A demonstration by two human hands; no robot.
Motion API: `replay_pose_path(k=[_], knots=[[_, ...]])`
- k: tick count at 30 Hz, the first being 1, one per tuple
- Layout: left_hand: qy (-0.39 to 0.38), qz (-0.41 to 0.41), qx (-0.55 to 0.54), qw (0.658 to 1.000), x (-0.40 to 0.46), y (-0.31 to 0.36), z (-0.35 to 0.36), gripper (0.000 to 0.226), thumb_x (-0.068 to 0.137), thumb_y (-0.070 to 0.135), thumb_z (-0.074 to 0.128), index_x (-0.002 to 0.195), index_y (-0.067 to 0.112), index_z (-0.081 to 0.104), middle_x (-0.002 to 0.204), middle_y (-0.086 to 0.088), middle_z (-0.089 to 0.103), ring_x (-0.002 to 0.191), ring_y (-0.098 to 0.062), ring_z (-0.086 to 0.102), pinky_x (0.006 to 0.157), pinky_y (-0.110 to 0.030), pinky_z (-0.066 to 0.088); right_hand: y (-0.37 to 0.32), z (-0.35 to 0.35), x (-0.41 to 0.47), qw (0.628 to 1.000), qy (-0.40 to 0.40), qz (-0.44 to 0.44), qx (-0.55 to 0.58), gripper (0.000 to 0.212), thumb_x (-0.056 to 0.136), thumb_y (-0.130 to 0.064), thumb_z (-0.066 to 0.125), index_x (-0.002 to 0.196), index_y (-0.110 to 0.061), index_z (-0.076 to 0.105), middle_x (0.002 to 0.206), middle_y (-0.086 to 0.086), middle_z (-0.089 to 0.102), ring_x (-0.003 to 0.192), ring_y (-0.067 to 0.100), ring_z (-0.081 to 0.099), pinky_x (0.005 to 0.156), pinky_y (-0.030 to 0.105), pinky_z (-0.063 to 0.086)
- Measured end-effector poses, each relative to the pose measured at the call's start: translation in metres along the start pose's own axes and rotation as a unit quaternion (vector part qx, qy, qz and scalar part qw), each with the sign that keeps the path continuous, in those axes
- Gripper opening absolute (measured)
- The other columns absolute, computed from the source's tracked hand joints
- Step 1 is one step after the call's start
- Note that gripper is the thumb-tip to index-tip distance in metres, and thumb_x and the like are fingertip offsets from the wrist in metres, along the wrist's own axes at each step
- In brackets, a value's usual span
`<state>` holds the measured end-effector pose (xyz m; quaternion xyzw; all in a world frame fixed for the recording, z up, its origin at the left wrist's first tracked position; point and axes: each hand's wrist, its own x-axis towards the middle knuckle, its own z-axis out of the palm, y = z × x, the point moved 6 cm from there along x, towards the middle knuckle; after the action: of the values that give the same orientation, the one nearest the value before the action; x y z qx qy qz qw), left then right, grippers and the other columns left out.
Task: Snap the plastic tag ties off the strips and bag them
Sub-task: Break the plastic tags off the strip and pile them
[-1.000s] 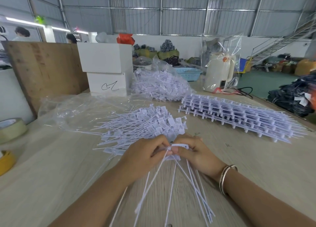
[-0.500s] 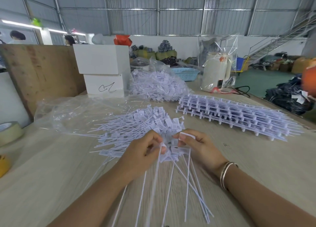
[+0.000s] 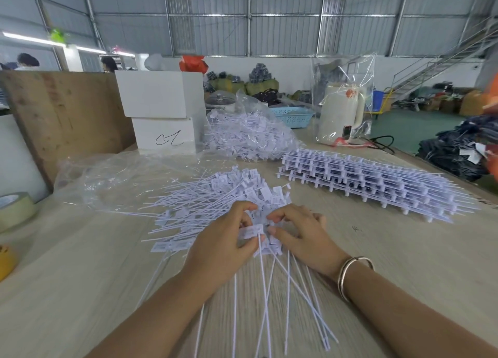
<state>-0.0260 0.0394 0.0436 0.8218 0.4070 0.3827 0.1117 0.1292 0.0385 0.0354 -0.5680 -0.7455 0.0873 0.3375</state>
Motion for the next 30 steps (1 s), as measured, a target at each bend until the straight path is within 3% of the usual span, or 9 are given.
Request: replay_pose_path(k=[4,6,10,13,16,19,23,27,30], knots=[[-0.005,0.028,0.046,0.999,-0.001,0.010,0.003,0.054,0.083,0.029,0.062,0.131,0.028,0.039,0.106,0.017,0.045,0.088,-0.006,0.052,0.067,-0.029,0.046,-0.019,0.007,-0.006,0.998,-0.009,-0.027,0.050,0.028,0.085,-0.057,0.037,0.073,-0.042,0.057,0.089,-0.018,0.054,0.098,-0.002,0.041,0.088,0.032,0.019],[-0.013,0.051,0.071,0.996,-0.002,0.017,0.007,0.054,0.081,0.026,0.062,0.132,0.023,0.042,0.110,0.012,0.046,0.091,-0.006,0.052,0.064,-0.025,0.043,-0.025,0.012,-0.008,0.997,-0.030,-0.030,0.058,0.030,0.085,-0.059,0.038,0.067,-0.043,0.056,0.087,-0.019,0.053,0.097,-0.004,0.040,0.091,0.034,0.020],[-0.022,0.058,0.081,0.995,-0.003,0.023,0.009,0.053,0.081,0.033,0.062,0.130,0.025,0.043,0.117,0.011,0.050,0.101,-0.006,0.052,0.071,-0.023,0.042,-0.020,0.007,-0.005,0.992,-0.036,-0.015,0.122,0.037,0.089,-0.028,0.061,0.056,-0.040,0.050,0.082,-0.017,0.054,0.098,0.010,0.047,0.097,0.045,0.027],[-0.042,0.053,0.089,0.994,-0.004,0.019,0.005,0.046,0.086,0.040,0.056,0.129,0.030,0.043,0.122,0.015,0.055,0.109,-0.004,0.053,0.081,-0.023,0.043,-0.010,0.007,-0.002,0.982,-0.041,0.013,0.185,0.031,0.090,-0.018,0.059,0.059,-0.019,0.058,0.077,-0.008,0.055,0.090,0.018,0.051,0.097,0.048,0.033],[-0.064,0.048,0.125,0.989,-0.003,0.012,0.000,0.039,0.086,0.029,0.050,0.124,0.029,0.045,0.120,0.011,0.059,0.106,-0.013,0.058,0.084,-0.030,0.045,-0.004,0.005,0.000,0.969,-0.023,0.031,0.245,0.033,0.090,-0.011,0.058,0.058,-0.018,0.056,0.069,-0.009,0.051,0.078,0.011,0.047,0.086,0.035,0.035],[-0.066,0.040,0.147,0.986,-0.002,0.008,-0.002,0.035,0.084,0.031,0.053,0.119,0.030,0.046,0.116,0.012,0.059,0.102,-0.013,0.057,0.080,-0.028,0.042,-0.002,0.002,0.000,0.955,-0.016,0.046,0.293,0.027,0.090,-0.005,0.057,0.063,-0.010,0.058,0.072,-0.001,0.053,0.074,0.010,0.049,0.079,0.030,0.037],[-0.052,0.048,0.161,0.984,-0.002,0.011,0.002,0.021,0.086,0.037,0.054,0.105,0.027,0.052,0.101,0.011,0.060,0.090,-0.012,0.056,0.070,-0.029,0.039,-0.001,0.006,-0.001,0.956,-0.039,0.054,0.287,0.022,0.089,-0.013,0.059,0.069,-0.008,0.064,0.076,0.000,0.057,0.083,0.016,0.052,0.087,0.038,0.039],[-0.027,0.049,0.162,0.985,0.000,0.012,-0.002,0.014,0.087,0.037,0.055,0.094,0.025,0.058,0.087,0.009,0.062,0.078,-0.013,0.056,0.061,-0.027,0.028,-0.006,0.008,-0.002,0.955,-0.073,0.032,0.284,0.020,0.085,-0.021,0.066,0.075,-0.004,0.067,0.075,0.008,0.056,0.075,0.015,0.051,0.077,0.032,0.040],[-0.040,0.034,0.161,0.986,0.000,0.007,-0.002,0.016,0.089,0.042,0.054,0.096,0.029,0.059,0.087,0.009,0.064,0.079,-0.012,0.057,0.063,-0.029,0.035,-0.009,0.007,-0.002,0.969,-0.063,-0.002,0.240,0.018,0.085,-0.021,0.066,0.079,-0.005,0.068,0.080,0.016,0.060,0.076,0.011,0.051,0.077,0.029,0.040]])
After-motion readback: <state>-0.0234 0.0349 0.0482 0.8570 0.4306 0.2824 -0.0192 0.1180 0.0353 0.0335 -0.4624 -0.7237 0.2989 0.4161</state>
